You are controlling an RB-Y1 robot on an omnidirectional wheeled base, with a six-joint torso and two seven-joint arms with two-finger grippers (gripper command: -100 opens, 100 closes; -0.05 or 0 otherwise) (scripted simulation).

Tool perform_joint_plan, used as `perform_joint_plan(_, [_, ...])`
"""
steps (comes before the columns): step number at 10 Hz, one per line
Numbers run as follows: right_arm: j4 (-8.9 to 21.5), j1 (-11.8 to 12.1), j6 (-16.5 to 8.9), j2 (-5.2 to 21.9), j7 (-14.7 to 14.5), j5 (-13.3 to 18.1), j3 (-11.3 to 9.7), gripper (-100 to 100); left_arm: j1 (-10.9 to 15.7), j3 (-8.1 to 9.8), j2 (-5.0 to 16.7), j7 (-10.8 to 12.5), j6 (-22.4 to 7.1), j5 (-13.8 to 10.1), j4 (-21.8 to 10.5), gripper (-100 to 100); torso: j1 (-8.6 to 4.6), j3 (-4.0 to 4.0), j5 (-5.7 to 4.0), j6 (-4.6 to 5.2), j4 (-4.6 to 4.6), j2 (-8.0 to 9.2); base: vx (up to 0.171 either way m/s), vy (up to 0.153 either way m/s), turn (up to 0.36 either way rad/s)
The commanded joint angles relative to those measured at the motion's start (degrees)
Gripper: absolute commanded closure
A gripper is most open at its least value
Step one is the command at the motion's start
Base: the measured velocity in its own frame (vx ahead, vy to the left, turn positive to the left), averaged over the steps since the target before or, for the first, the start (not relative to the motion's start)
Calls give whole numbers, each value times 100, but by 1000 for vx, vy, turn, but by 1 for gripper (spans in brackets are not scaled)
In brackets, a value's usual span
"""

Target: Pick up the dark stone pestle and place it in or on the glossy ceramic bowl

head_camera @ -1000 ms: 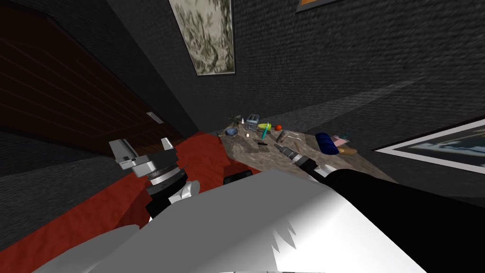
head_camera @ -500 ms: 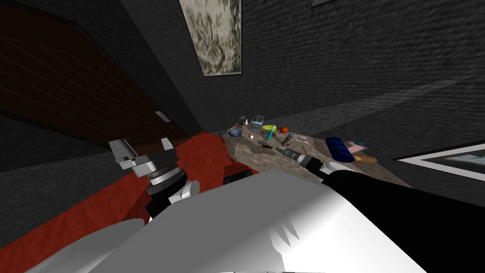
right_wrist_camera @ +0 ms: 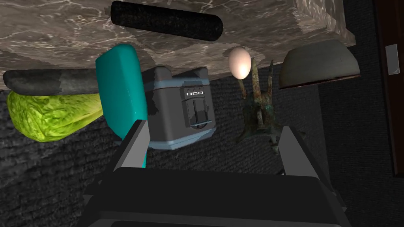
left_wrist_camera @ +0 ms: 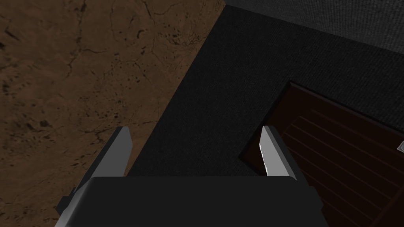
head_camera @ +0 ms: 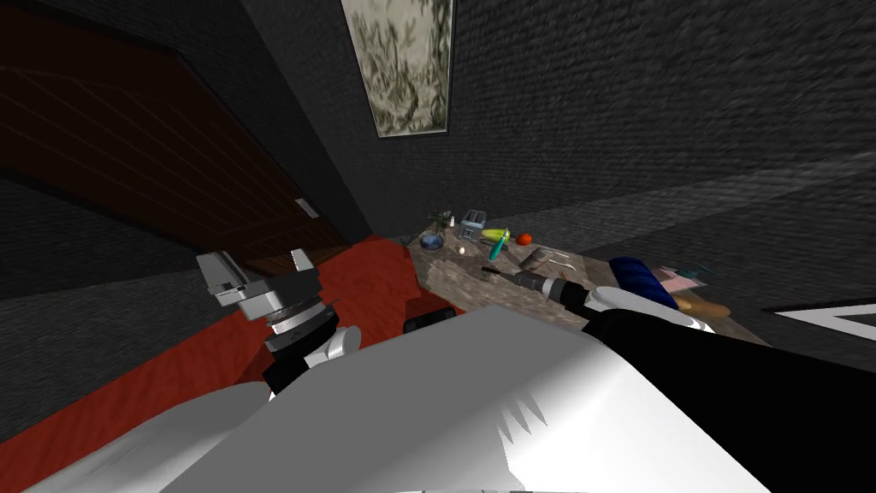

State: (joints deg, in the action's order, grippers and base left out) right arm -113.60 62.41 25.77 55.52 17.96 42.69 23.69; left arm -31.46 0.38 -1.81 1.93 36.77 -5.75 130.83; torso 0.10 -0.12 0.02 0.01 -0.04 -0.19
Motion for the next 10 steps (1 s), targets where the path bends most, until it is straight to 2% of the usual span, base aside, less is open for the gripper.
perform_joint_plan(1, [130, 135, 44, 286, 73, 286, 5, -100, 0, 0, 0, 0, 0, 0, 0, 0, 0, 0, 0, 0, 0, 0, 63, 25, 127])
perform_joint_plan(2, [130, 135, 44, 441, 73, 292, 5, -100, 0, 0, 0, 0, 0, 0, 0, 0, 3, 0, 0, -2, 0, -1, 46, 9, 68])
perform_joint_plan(3, [209, 268, 64, 607, 152, 533, 5, -100, 0, 0, 0, 0, 0, 0, 0, 0, -1, 2, 0, 0, 1, 4, 54, 8, 155])
perform_joint_plan(5, [209, 268, 64, 809, 152, 533, 5, -100, 0, 0, 0, 0, 0, 0, 0, 0, -3, 3, -1, 0, 1, 5, 32, 0, 30])
perform_joint_plan(6, [283, 394, 85, 1031, 230, 765, -8, -100, 0, 0, 0, 0, 0, 0, 0, 0, -4, 8, -1, 2, 3, 15, 32, 7, 119])
perform_joint_plan(7, [283, 394, 85, 1157, 230, 765, -8, -100, 1, 0, 0, 0, 0, 0, 0, 0, -2, 8, -1, -1, 3, 13, 35, 5, 89])
perform_joint_plan(8, [353, 511, 107, 1344, 306, 987, -34, -100, 0, 0, 0, 0, 0, 0, 0, 0, -2, 7, -1, 0, 3, 11, 55, 9, 149])
perform_joint_plan(9, [353, 511, 107, 1500, 306, 987, -34, -100, 0, 0, 0, 0, 0, 0, 0, 0, -1, 3, -1, -2, 1, 4, 48, 0, 72])
perform_joint_plan(10, [418, 621, 130, 1701, 382, 1197, -73, -100, 0, 0, 0, 0, 0, 0, 0, 0, -3, 3, -1, 2, 1, 6, 43, 2, 117])
